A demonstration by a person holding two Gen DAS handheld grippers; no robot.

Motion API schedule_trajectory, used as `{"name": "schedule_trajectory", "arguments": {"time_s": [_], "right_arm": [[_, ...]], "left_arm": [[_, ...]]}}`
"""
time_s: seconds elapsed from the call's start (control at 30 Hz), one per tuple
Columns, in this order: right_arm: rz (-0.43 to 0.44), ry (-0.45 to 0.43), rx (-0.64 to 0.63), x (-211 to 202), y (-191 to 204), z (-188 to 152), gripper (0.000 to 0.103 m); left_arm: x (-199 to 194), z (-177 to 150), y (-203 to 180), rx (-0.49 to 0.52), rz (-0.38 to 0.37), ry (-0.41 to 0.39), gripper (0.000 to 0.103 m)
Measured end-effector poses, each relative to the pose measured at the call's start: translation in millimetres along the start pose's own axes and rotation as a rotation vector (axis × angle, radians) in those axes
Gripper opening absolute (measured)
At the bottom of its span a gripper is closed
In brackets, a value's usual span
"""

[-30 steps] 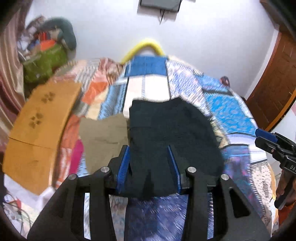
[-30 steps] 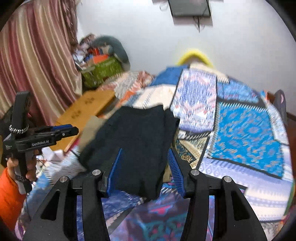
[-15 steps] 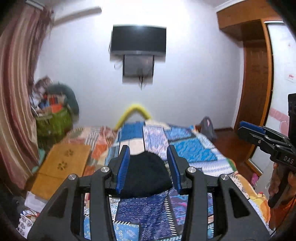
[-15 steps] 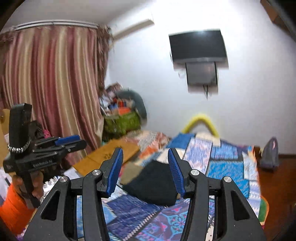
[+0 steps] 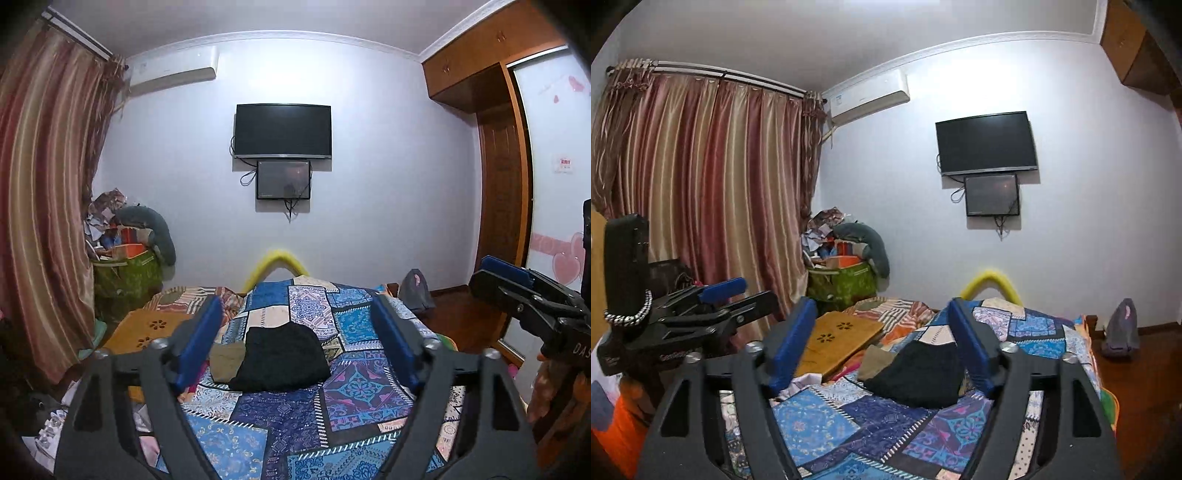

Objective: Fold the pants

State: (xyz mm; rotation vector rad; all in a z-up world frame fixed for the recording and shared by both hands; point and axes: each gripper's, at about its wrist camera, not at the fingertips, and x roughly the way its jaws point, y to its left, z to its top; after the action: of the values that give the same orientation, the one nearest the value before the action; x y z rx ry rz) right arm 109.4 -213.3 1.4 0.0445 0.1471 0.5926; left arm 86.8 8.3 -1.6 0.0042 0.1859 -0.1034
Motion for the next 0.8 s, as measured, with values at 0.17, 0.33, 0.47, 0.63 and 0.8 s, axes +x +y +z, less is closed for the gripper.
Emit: {"name": "schedule_trajectory", "arguments": {"time_s": [0.17, 0.33, 0.47, 0.63, 0.8], "right_arm": [[-0.021, -0.007, 0.008, -7.3, 6.0, 1.1, 0.101], [-0.041, -0.008, 0.01, -9.6, 8.3, -0.6, 0.103], [-0.037, -0.003, 0.01, -12.7, 9.9, -2.8, 0.103], [-0.037, 0.0, 0.003, -17.2, 12.5, -8.9, 0.103], [-0.039, 0.005, 0.004, -18.0, 13.7, -11.4, 0.103]], "left_arm": [[-14.4, -4.1, 5.5, -0.031, -0.013, -0.01, 0.101], [-22.6, -7.8, 8.2, -0.032, 0.003, -0.013, 0.102], [-26.2, -11.8, 9.9, -0.035, 0.007, -0.006, 0.102], [-22.7, -14.7, 12.5, -0.033, 0.016, 0.004, 0.102], [-19.2, -17.3, 13.0, -0.035, 0.022, 0.013, 0.102]]}}
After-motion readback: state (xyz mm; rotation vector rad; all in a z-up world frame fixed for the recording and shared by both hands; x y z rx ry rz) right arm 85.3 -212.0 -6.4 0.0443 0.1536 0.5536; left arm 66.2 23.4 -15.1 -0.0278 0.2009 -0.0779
